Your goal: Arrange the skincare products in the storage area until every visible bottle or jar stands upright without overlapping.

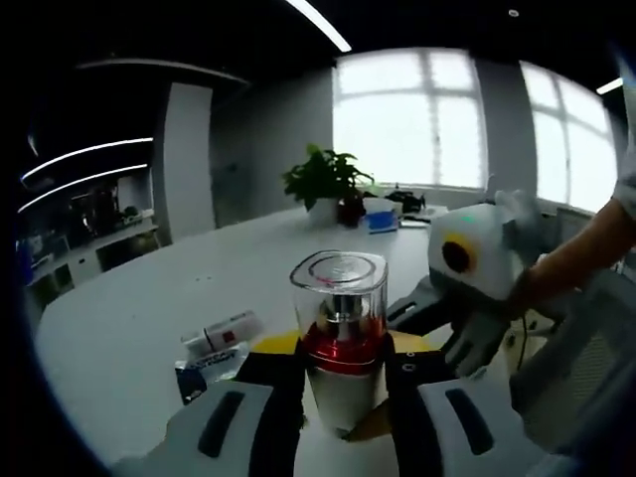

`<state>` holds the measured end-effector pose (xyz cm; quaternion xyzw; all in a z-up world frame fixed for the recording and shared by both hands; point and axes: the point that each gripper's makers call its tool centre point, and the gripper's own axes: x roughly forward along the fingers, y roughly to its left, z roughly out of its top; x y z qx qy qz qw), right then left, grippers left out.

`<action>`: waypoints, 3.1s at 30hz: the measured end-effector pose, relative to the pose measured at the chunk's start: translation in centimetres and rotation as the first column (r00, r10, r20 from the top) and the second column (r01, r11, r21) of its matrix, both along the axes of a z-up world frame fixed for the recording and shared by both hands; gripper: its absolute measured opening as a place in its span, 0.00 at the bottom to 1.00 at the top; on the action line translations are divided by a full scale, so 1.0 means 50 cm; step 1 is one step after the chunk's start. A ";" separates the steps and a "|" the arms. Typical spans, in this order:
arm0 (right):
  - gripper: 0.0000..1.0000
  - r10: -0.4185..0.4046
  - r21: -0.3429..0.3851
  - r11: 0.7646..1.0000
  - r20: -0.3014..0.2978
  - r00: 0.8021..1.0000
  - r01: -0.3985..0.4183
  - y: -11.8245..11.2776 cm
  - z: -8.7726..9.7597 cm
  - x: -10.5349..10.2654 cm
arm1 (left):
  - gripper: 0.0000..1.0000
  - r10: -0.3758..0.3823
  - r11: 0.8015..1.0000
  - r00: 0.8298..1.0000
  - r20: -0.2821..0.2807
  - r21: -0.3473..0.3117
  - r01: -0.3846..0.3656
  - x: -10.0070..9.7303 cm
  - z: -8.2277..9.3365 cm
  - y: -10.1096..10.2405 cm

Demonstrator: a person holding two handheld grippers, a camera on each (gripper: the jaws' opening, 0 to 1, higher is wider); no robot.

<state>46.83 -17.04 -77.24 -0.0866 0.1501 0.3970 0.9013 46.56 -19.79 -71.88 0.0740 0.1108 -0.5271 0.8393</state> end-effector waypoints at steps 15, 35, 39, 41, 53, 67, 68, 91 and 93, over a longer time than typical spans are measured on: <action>0.33 0.004 0.010 1.000 -0.005 1.000 -0.004 0.002 0.001 -0.003 | 0.36 0.084 0.996 0.993 -0.078 0.006 -0.084 -0.005 -0.001 0.109; 0.46 -0.061 -0.071 0.996 -0.012 0.998 0.060 -0.029 0.024 -0.028 | 0.44 0.196 0.979 0.979 -0.049 0.073 -0.192 -0.020 0.011 0.234; 0.54 -0.083 -0.067 0.995 -0.040 0.996 0.080 -0.038 0.038 -0.040 | 0.49 0.214 0.974 0.976 -0.022 0.086 -0.212 -0.020 0.020 0.257; 0.60 -0.090 -0.059 0.995 -0.055 0.994 0.087 -0.040 0.043 -0.045 | 0.52 0.230 0.971 0.973 -0.033 0.081 -0.227 -0.019 0.025 0.271; 0.82 -0.099 -0.046 0.994 -0.080 0.992 0.096 -0.027 0.094 -0.082 | 0.73 0.298 0.951 0.954 -0.043 0.097 -0.293 -0.029 0.046 0.333; 0.99 -0.080 -0.101 0.992 -0.060 0.995 0.074 0.000 0.130 -0.110 | 0.91 0.308 0.939 0.951 -0.005 0.163 -0.303 -0.066 0.044 0.382; 0.99 -0.076 -0.105 0.992 -0.056 0.996 0.070 0.001 0.131 -0.112 | 0.92 0.310 0.938 0.951 -0.006 0.165 -0.305 -0.069 0.044 0.385; 1.00 -0.091 -0.154 0.984 -0.006 0.996 0.089 0.007 0.150 -0.116 | 0.97 0.301 0.928 0.953 -0.036 0.240 -0.284 -0.102 0.002 0.425; 1.00 -0.099 -0.152 0.984 -0.013 0.995 0.096 0.005 0.148 -0.118 | 0.97 0.290 0.924 0.957 -0.016 0.264 -0.276 -0.097 -0.008 0.427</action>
